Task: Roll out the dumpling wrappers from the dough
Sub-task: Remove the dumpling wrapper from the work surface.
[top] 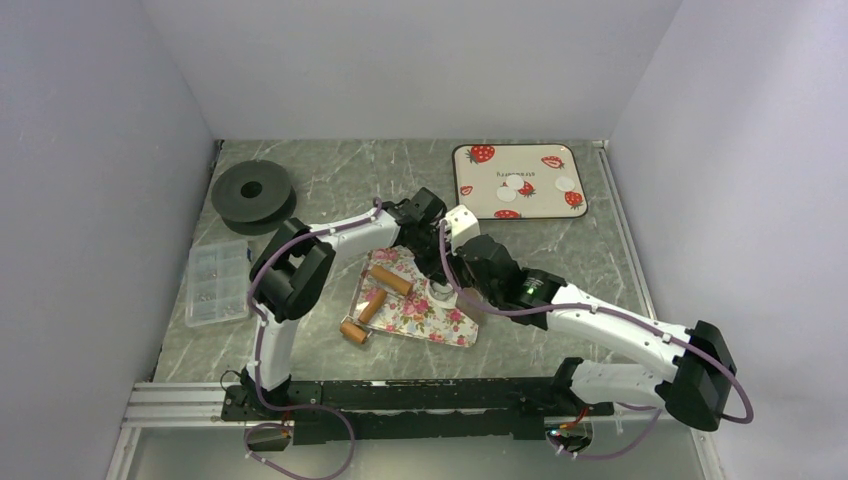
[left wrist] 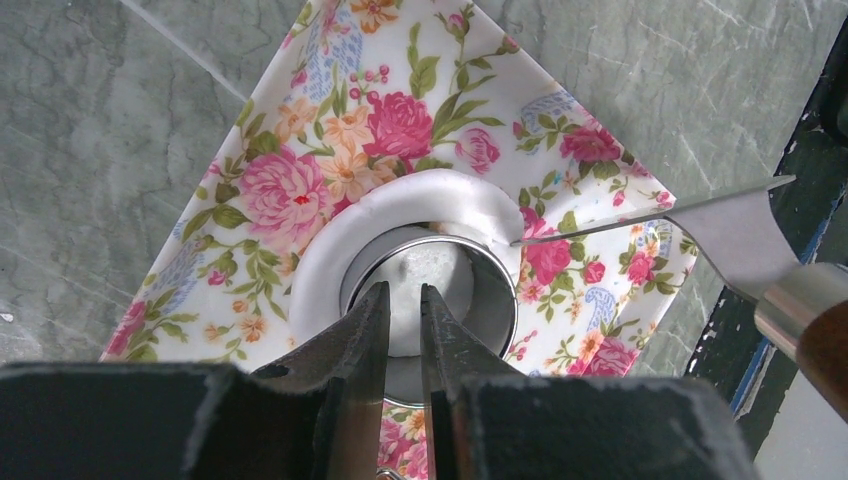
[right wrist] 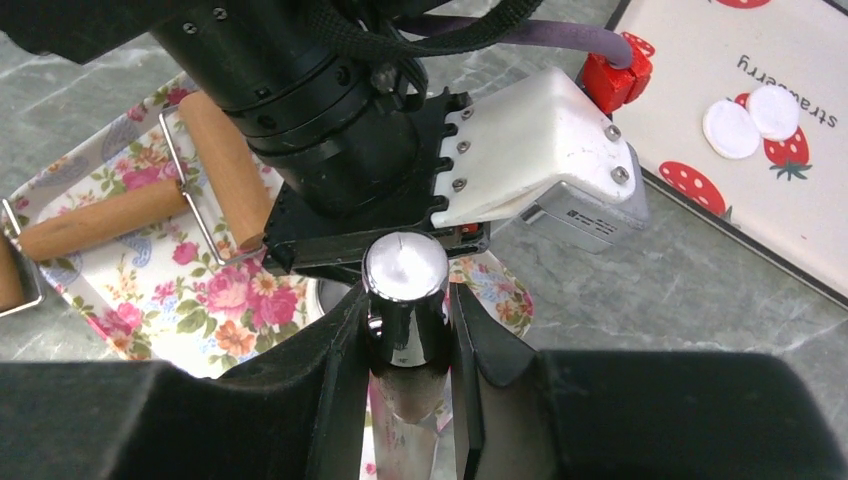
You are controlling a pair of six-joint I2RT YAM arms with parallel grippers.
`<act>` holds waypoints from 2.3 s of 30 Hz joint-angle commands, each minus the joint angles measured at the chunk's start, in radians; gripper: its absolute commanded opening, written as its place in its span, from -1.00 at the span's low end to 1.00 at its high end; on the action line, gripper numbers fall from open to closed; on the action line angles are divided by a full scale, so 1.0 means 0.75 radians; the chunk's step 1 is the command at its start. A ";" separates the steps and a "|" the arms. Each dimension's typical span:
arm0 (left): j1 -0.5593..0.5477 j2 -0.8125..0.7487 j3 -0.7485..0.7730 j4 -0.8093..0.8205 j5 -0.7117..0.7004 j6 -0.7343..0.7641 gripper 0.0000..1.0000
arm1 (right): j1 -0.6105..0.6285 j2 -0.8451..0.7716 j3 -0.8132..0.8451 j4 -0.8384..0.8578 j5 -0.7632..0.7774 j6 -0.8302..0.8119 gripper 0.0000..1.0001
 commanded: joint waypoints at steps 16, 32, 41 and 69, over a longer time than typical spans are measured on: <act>-0.076 -0.074 -0.015 0.026 -0.052 0.102 -0.54 | -0.058 -0.048 -0.056 0.128 0.329 0.150 -1.00; -0.076 -0.064 0.053 -0.025 -0.054 0.108 -0.36 | -0.166 -0.100 -0.041 0.225 0.051 0.229 -1.00; -0.054 -0.099 0.152 -0.117 -0.040 0.155 -0.17 | -0.303 -0.135 -0.048 0.124 -0.048 0.299 -1.00; -0.096 -0.086 0.102 -0.400 0.150 1.130 -0.06 | -0.497 -0.041 0.014 0.006 -0.096 0.532 -1.00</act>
